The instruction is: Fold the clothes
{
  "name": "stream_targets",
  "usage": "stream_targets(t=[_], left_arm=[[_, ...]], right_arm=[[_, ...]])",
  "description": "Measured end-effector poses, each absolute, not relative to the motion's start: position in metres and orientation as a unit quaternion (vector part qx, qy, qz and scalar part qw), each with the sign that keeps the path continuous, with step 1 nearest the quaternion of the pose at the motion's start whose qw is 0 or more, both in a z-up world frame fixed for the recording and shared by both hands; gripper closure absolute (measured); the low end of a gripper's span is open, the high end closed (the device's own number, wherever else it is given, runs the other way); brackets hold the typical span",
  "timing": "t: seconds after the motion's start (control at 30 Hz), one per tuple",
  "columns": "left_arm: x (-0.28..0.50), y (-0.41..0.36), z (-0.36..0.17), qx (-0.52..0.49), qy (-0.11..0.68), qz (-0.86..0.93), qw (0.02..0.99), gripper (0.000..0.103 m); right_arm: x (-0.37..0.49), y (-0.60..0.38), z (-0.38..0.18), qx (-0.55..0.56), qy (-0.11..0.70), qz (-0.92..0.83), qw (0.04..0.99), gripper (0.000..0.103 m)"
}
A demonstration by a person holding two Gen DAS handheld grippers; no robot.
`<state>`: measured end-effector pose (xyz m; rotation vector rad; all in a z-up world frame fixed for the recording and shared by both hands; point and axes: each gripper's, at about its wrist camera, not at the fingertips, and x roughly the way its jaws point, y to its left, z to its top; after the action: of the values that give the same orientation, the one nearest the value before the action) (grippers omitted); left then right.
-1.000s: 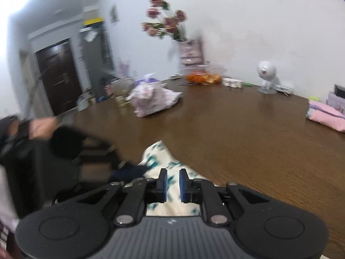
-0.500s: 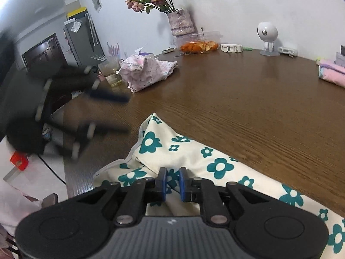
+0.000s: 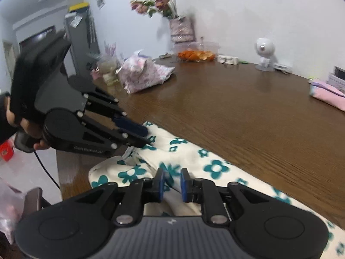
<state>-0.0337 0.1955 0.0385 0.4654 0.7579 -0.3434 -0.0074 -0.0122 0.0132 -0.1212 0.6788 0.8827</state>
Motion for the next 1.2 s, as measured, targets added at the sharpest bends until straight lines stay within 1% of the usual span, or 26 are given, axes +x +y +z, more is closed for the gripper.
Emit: stream_targets(t=[0.03,0.07,0.1,0.13,0.17,0.2,0.3,0.33,0.37,0.4,0.5,0.6,0.67,0.73,0.77,0.83,0.9,1.03,1.13,1.2], left_arm=[[-0.039,0.197,0.046,0.211,0.350,-0.156,0.899,0.075],[-0.045,0.199,0.054,0.186,0.334,-0.148,0.912,0.070],[-0.051,0.198,0.063,0.151,0.312,-0.143,0.927,0.055],[-0.055,0.194,0.069,0.124,0.291,-0.142,0.938,0.044],[-0.058,0.185,0.074,0.107,0.275,-0.151,0.943,0.042],[-0.058,0.173,0.072,0.105,0.272,-0.165,0.942,0.041],[-0.052,0.135,0.056,0.124,0.285,-0.200,0.929,0.042],[-0.050,0.128,0.048,0.134,0.298,-0.206,0.922,0.048],[-0.050,0.123,0.039,0.140,0.313,-0.214,0.915,0.051],[-0.049,0.118,0.030,0.147,0.328,-0.222,0.906,0.055],[-0.057,0.121,0.018,0.146,0.321,-0.227,0.908,0.055],[-0.059,0.118,0.019,0.156,0.324,-0.227,0.905,0.054],[-0.060,0.116,0.018,0.169,0.315,-0.225,0.906,0.054],[-0.062,0.117,0.018,0.166,0.312,-0.225,0.908,0.052],[-0.061,0.118,0.017,0.164,0.312,-0.225,0.908,0.052],[-0.061,0.119,0.017,0.163,0.310,-0.224,0.909,0.051],[-0.062,0.120,0.016,0.162,0.309,-0.222,0.910,0.051],[-0.064,0.117,0.019,0.172,0.310,-0.218,0.910,0.050],[-0.060,0.114,0.018,0.174,0.312,-0.216,0.909,0.048],[-0.060,0.114,0.019,0.178,0.313,-0.217,0.908,0.048]], right_arm=[[-0.012,-0.030,0.021,-0.046,0.312,0.413,0.855,0.084],[-0.018,-0.051,0.029,-0.035,0.297,0.400,0.866,0.078],[-0.023,-0.073,0.035,-0.030,0.284,0.378,0.880,0.071],[-0.029,-0.096,0.042,-0.025,0.272,0.355,0.894,0.070],[-0.031,-0.120,0.046,-0.024,0.267,0.319,0.909,0.069],[-0.030,-0.138,0.046,-0.027,0.270,0.278,0.921,0.069],[-0.023,-0.175,0.034,-0.040,0.302,0.207,0.930,0.072],[-0.024,-0.181,0.028,-0.047,0.314,0.203,0.926,0.073],[-0.028,-0.186,0.022,-0.059,0.323,0.202,0.923,0.075],[-0.032,-0.191,0.016,-0.068,0.330,0.200,0.920,0.079],[-0.047,-0.210,0.000,-0.073,0.330,0.178,0.924,0.077],[-0.058,-0.216,-0.001,-0.056,0.327,0.183,0.926,0.077],[-0.062,-0.218,0.005,-0.057,0.316,0.182,0.929,0.076],[-0.064,-0.223,0.017,-0.037,0.287,0.179,0.940,0.076],[-0.059,-0.224,0.019,-0.030,0.282,0.179,0.942,0.074],[-0.050,-0.225,0.012,-0.035,0.297,0.167,0.939,0.076],[-0.044,-0.232,-0.002,-0.058,0.323,0.116,0.937,0.076],[-0.053,-0.262,0.014,-0.009,0.325,0.104,0.940,0.076],[-0.042,-0.270,0.031,-0.011,0.288,0.104,0.952,0.072],[-0.016,-0.270,0.033,-0.011,0.302,0.121,0.946,0.066]])
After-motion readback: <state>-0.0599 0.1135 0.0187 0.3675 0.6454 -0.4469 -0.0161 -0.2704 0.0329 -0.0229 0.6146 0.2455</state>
